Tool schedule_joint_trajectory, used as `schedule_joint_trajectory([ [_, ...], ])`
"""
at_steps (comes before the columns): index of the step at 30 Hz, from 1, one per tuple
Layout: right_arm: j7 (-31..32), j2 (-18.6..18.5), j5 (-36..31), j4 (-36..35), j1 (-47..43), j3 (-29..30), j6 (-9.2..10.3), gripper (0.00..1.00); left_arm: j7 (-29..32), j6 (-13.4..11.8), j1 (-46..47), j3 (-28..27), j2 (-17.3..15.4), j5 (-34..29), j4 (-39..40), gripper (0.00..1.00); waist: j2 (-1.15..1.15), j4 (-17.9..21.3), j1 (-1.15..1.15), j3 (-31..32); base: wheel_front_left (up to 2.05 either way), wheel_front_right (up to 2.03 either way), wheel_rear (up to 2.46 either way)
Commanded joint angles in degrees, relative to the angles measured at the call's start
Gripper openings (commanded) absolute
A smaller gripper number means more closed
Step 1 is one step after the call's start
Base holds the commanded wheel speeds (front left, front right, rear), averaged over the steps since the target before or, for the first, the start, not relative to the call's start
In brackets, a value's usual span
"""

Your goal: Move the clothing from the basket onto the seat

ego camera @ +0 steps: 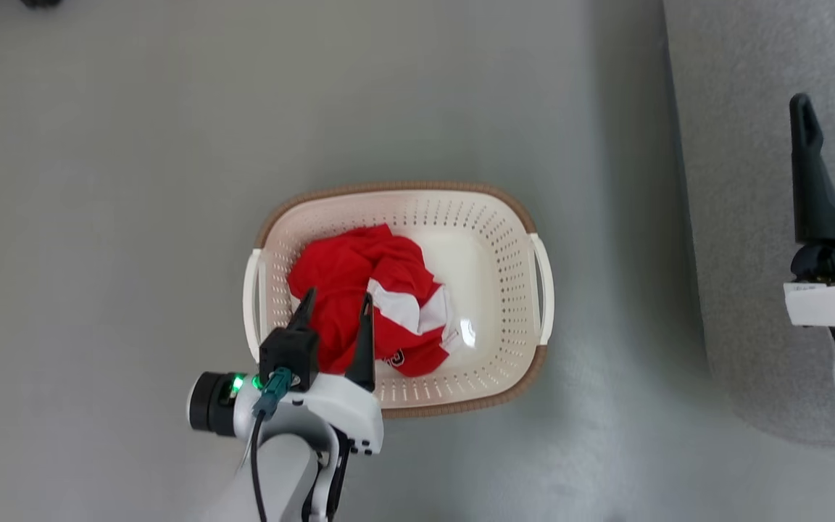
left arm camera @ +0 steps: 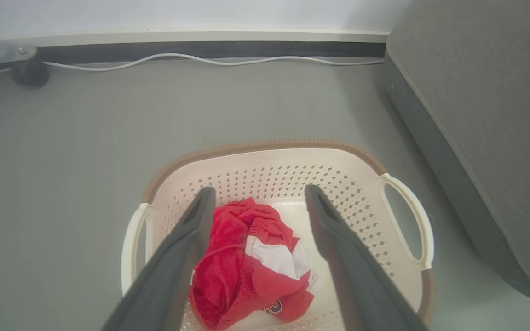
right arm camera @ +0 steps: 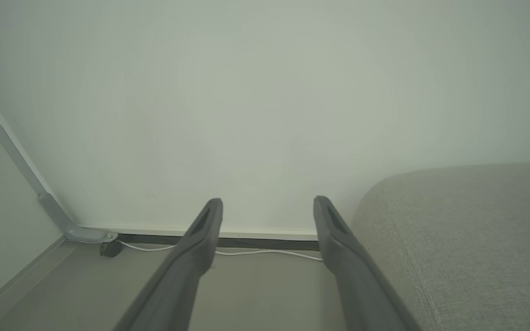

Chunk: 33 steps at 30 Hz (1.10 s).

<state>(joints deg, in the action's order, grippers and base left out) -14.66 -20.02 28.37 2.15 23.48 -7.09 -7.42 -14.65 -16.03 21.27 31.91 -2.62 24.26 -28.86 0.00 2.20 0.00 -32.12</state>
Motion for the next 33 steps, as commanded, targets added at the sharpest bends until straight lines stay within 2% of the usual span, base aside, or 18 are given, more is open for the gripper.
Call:
schedule_joint_trajectory([
  [1,-0.34,-1.15,0.50,-1.82,-0.18,-0.76,-0.07,1.00,-0.35,-0.41,1.09,-0.96,-0.26,0.29,0.53,1.00,0.00,0.54,0.00,-2.94,0.00,0.00,0.00],
  [11,-0.34,-1.88,1.59,-4.01,2.78,-1.14,-0.07,1.00,-0.35,-0.38,12.52,6.32,-0.26,4.83,-10.01,1.00,0.00,2.22,0.00,-10.46,0.00,0.00,0.00],
  [22,-0.34,-1.42,2.53,-6.73,6.46,-2.49,-0.07,1.00,-0.14,0.46,24.94,17.50,-0.26,9.80,-24.05,1.00,0.00,5.05,0.00,-17.91,0.00,0.00,0.00],
  [28,-0.34,-0.46,3.19,-7.95,8.89,-3.59,-0.07,1.00,4.01,0.21,32.24,24.38,-0.26,13.28,-30.97,1.00,0.00,7.16,0.00,-21.91,0.00,0.00,0.00],
  [33,-0.34,0.17,3.49,-8.37,10.04,-3.84,-0.07,1.00,6.72,-0.16,36.28,28.04,-0.26,13.88,-34.66,1.00,0.00,8.34,0.00,-24.34,0.00,0.00,0.00],
])
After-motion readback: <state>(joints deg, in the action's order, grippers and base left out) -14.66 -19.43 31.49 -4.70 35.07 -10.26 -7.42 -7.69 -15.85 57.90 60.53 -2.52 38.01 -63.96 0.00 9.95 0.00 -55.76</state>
